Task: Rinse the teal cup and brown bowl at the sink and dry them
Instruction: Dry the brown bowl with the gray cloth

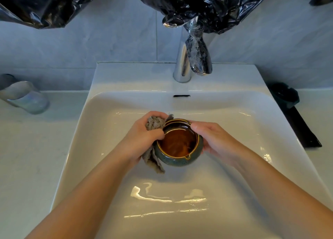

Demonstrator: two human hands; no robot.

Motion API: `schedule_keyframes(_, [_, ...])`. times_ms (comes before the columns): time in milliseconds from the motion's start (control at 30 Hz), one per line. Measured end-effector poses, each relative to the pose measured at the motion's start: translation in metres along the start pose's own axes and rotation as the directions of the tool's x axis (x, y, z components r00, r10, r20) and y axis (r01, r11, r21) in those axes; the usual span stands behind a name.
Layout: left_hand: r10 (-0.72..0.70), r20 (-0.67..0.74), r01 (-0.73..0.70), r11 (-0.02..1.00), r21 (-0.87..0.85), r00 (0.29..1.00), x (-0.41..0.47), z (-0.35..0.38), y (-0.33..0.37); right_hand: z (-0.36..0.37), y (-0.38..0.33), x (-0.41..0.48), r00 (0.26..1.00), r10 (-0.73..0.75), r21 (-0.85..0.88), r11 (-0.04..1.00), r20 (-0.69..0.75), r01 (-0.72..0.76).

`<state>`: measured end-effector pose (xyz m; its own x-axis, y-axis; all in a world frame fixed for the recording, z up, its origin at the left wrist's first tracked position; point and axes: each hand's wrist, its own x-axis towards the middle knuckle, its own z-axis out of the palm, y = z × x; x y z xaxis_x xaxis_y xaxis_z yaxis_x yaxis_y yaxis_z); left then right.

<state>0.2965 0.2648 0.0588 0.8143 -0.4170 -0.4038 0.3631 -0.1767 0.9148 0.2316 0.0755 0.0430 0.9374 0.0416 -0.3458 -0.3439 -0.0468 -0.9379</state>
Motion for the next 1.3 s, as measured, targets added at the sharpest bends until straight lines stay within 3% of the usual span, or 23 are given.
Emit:
schedule_keyframes(100, [-0.086,0.156,0.075,0.994,0.075,0.984,0.000,-0.005,0.003,0.000,0.004,0.002,0.990,0.098,-0.041,0.995,0.100,-0.094])
schedule_keyframes(167, [-0.108,0.147,0.091,0.989,0.118,0.983,0.000,-0.004,0.004,0.002,0.006,0.002,0.985,0.137,-0.090,0.988,0.110,-0.127])
schedule_keyframes(300, [-0.047,-0.153,0.052,0.998,0.031,0.987,0.003,0.003,-0.002,0.000,0.003,0.003,0.998,0.047,-0.107,0.993,-0.038,-0.051])
schedule_keyframes(367, [-0.022,-0.227,0.022,1.000,-0.003,0.974,0.004,0.006,-0.004,-0.001,0.001,0.001,0.998,-0.008,-0.096,0.995,-0.066,0.001])
schedule_keyframes(533, [-0.036,-0.030,0.037,0.999,0.031,0.999,0.000,-0.003,0.002,-0.005,0.004,-0.001,0.997,-0.007,0.000,1.000,0.072,0.007])
schedule_keyframes(700, [-0.127,0.170,0.087,0.971,0.224,0.977,-0.001,-0.011,0.006,0.004,0.004,-0.003,0.973,0.102,-0.135,0.988,0.205,-0.075])
schedule_keyframes(767, [-0.115,0.077,0.096,0.971,0.219,0.990,0.001,-0.008,0.005,0.007,0.000,-0.003,0.992,0.090,-0.223,0.972,0.092,-0.068])
schedule_keyframes(833, [-0.055,-0.102,0.074,0.979,0.190,0.993,0.003,-0.003,0.004,0.009,-0.009,-0.007,0.998,0.019,-0.351,0.936,-0.059,-0.039])
schedule_keyframes(900, [0.057,-0.217,0.000,0.967,0.253,0.975,0.004,0.003,0.005,0.015,-0.017,-0.011,0.994,-0.067,-0.476,0.879,-0.086,0.018])
schedule_keyframes(1000, [0.192,-0.219,-0.089,0.909,0.406,0.957,0.002,0.012,0.006,0.026,-0.018,-0.011,0.994,-0.072,-0.643,0.766,-0.087,0.000])
schedule_keyframes(1133, [0.140,-0.100,-0.093,0.924,0.372,0.985,-0.003,0.018,0.011,0.025,-0.012,-0.010,0.993,-0.035,-0.639,0.768,-0.117,-0.048])
schedule_keyframes(1300, [0.079,0.012,-0.080,0.992,0.099,0.997,-0.011,0.015,0.024,0.023,-0.003,-0.007,0.992,-0.062,-0.528,0.849,-0.107,-0.004])
